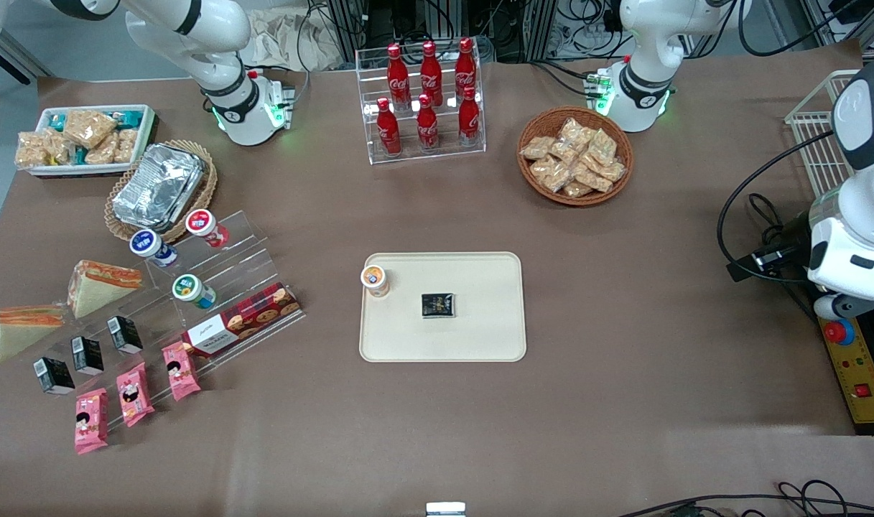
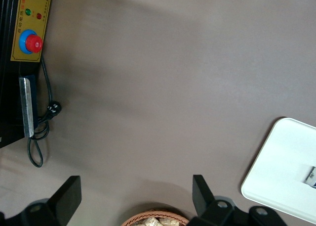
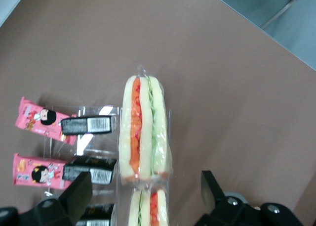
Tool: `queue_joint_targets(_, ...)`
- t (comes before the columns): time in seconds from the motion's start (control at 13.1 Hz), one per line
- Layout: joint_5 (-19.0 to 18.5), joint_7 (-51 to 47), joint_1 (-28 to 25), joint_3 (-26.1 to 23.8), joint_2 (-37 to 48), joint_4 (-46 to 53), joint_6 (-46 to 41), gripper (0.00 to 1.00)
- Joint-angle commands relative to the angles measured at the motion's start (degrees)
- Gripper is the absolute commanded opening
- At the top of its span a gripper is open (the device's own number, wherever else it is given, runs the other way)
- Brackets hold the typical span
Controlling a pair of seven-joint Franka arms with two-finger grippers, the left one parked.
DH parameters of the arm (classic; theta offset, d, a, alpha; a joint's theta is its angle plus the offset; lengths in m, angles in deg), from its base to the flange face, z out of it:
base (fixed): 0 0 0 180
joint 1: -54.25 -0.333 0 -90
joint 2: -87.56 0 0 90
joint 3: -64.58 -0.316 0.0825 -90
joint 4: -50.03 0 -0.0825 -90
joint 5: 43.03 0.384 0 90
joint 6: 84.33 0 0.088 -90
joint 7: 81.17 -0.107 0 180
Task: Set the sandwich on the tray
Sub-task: 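Lower the right gripper and close it on the wrapped sandwich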
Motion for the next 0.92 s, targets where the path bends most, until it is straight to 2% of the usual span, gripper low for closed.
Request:
queue_joint_targets(0.0,3.1,0.8,1.8,-0.2,-2.9,1.0,3.2,0.98)
queue_joint_targets(0.08,6.0,2.3,2.2,-0.2,-3.4,1.0,3.3,0.98)
queue_joint_targets(0.23,8.9,5.1,3.0,-0.1,-4.6,1.1,4.3,0.98)
queue_joint_targets(0.54,10.6,5.1,3.5,-0.2,-6.1,0.9,5.0,0.98)
queue_joint_targets(0.84,13.8,5.0,3.6,-0.2,-7.4,0.6,5.1,0.98)
